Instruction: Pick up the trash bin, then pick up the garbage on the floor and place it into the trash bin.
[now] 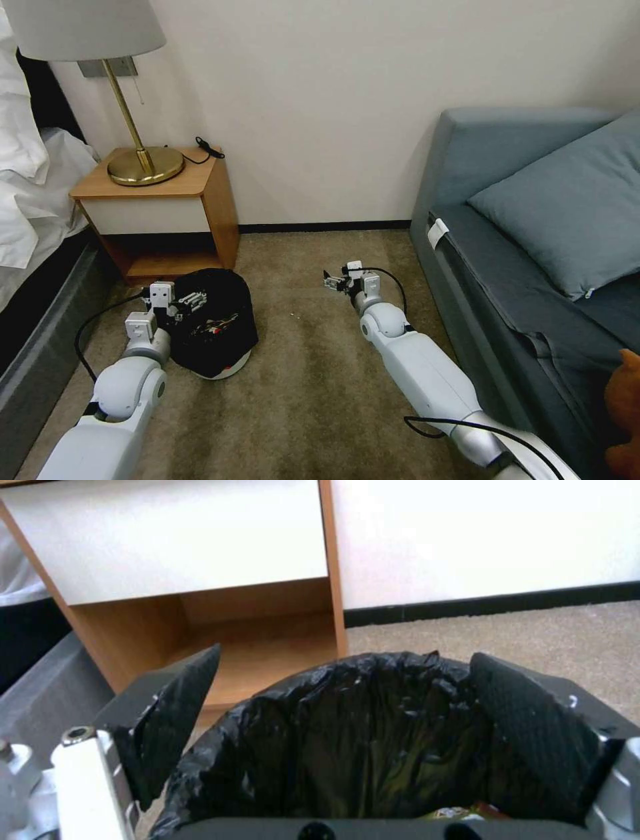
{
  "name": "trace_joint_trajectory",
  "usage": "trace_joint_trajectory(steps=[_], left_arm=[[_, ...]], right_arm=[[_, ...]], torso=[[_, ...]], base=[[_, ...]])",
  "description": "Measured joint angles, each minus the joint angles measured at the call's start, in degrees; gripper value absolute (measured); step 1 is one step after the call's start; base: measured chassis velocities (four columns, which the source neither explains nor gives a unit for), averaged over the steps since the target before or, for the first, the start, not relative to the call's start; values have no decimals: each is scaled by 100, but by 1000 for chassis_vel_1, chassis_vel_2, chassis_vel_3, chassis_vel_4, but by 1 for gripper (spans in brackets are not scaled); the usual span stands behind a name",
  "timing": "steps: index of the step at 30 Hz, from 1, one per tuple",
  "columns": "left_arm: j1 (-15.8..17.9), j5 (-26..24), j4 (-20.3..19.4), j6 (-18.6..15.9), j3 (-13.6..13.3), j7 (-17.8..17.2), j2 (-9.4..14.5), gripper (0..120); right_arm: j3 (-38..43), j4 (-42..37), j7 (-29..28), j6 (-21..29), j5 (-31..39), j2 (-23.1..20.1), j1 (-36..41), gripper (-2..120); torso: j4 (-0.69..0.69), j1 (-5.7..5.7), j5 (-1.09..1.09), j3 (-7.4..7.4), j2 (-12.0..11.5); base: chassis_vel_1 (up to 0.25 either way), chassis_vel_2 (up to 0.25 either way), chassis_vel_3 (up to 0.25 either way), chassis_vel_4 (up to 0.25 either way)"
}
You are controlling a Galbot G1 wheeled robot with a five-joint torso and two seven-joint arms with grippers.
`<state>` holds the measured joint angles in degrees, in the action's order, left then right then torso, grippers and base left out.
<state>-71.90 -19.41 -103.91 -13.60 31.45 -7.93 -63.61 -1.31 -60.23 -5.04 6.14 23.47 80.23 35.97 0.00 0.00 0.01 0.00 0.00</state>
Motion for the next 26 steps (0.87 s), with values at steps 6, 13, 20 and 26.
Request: trace_joint_trajectory(steps=[6, 13, 20, 26], left_arm=[[-7, 3, -1, 0, 7, -11, -2, 100], [-9, -1, -1, 0, 10, -23, -4, 100], [-9, -6, -1, -2, 14, -27, -4, 100], [-9, -9, 0, -4, 14, -30, -4, 100]], right_arm=[[18, -4, 30, -16, -19, 3, 11, 100], [8, -10, 34, -19, -20, 3, 8, 100], [0, -14, 37, -20, -19, 1, 3, 100], [-3, -17, 37, -20, -18, 1, 1, 100]], torso=[[0, 0, 0, 0, 0], [0, 0, -1, 0, 0], [0, 0, -1, 0, 0], [0, 0, -1, 0, 0]], base=[[0, 0, 0, 0], [0, 0, 0, 0], [0, 0, 0, 0], [0, 0, 0, 0]])
